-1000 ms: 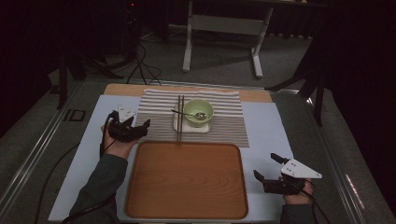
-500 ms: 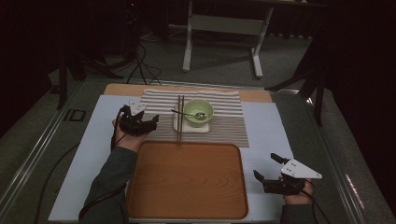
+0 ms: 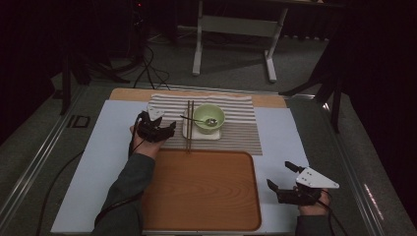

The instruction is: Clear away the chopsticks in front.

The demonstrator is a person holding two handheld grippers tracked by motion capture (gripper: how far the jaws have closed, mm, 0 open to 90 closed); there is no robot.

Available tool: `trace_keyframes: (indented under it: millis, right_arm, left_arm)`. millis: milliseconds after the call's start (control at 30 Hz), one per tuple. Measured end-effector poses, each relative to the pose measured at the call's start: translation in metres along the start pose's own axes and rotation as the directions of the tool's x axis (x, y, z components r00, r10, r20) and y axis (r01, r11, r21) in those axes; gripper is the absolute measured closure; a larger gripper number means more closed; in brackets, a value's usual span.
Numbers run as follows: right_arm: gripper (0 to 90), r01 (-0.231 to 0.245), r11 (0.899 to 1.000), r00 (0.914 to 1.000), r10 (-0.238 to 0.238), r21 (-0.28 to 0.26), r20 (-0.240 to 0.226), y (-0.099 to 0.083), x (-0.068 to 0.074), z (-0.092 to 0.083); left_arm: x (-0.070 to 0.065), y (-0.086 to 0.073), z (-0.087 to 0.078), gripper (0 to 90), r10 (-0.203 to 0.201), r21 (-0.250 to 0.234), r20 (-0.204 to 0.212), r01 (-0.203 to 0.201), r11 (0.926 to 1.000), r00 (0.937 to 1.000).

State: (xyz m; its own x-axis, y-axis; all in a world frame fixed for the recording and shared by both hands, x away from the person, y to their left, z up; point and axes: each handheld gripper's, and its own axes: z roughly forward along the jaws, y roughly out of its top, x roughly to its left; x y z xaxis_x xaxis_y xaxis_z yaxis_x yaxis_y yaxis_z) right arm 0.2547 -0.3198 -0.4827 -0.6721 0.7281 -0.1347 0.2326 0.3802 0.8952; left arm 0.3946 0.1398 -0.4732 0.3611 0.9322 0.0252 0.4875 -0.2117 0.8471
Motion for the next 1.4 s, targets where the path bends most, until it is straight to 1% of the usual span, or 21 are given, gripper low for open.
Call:
trace_keyframes:
  millis: [167,333,400,467,600,667,800,967,1067,1233,1333,1400]
  right_arm:
    - [10.6,0.001,1.0,1.0,-0.001,-0.001,-0.001,0.0,0.0,0.0]
    - [10.5,0.0,1.0,1.0,0.0,0.004,-0.006,0.0,0.0,0.001]
    - [10.6,0.001,1.0,1.0,-0.001,0.004,-0.006,0.0,0.0,0.001]
    - [10.6,0.0,1.0,1.0,0.0,0.004,-0.006,0.0,0.0,0.001]
    - [10.6,0.001,1.0,1.0,-0.001,0.005,-0.006,0.0,0.0,0.001]
    - [10.6,0.002,1.0,1.0,-0.001,0.005,-0.007,0.0,0.0,0.001]
    - [10.6,0.001,1.0,1.0,-0.001,0.004,-0.006,0.0,0.0,0.001]
    - [10.6,0.002,1.0,1.0,-0.002,0.004,-0.006,0.0,0.0,0.001]
    - [10.6,0.003,1.0,1.0,-0.003,0.005,-0.007,-0.001,0.0,0.001]
    - [10.6,0.004,1.0,1.0,-0.004,0.005,-0.006,-0.001,-0.001,0.001]
    - [10.6,0.005,1.0,1.0,-0.005,0.007,-0.006,-0.001,-0.001,0.002]
    - [10.6,0.004,1.0,1.0,-0.004,0.005,-0.005,-0.001,-0.001,0.001]
  left_arm:
    - [-0.008,-0.003,0.011,34.2,0.0,0.019,0.009,0.0,0.9998,1.0]
    - [-0.015,-0.007,0.022,34.3,-0.02,0.035,0.017,0.019,0.9992,0.9997]
    - [-0.017,-0.008,0.025,34.5,-0.019,0.043,0.022,0.018,0.9989,0.9996]
    - [-0.019,-0.009,0.028,35.6,-0.024,0.05,0.028,0.023,0.9985,0.9993]
    - [-0.022,-0.01,0.034,38.6,-0.021,0.074,0.033,0.019,0.9971,0.9992]
    - [-0.023,-0.011,0.037,40.0,-0.025,0.08,0.043,0.021,0.9965,0.9988]
    - [-0.027,-0.011,0.044,43.2,-0.021,0.095,0.045,0.016,0.9954,0.9988]
    - [-0.03,-0.012,0.051,47.8,-0.029,0.1,0.049,0.024,0.9947,0.9984]
    - [-0.032,-0.012,0.056,48.8,-0.023,0.114,0.051,0.017,0.9934,0.9984]
    - [-0.032,-0.01,0.063,51.3,-0.033,0.125,0.059,0.025,0.9918,0.9977]
    - [-0.033,-0.01,0.068,51.9,-0.034,0.137,0.054,0.026,0.9903,0.998]
    - [-0.032,-0.01,0.072,53.8,-0.04,0.146,0.052,0.032,0.9887,0.9978]
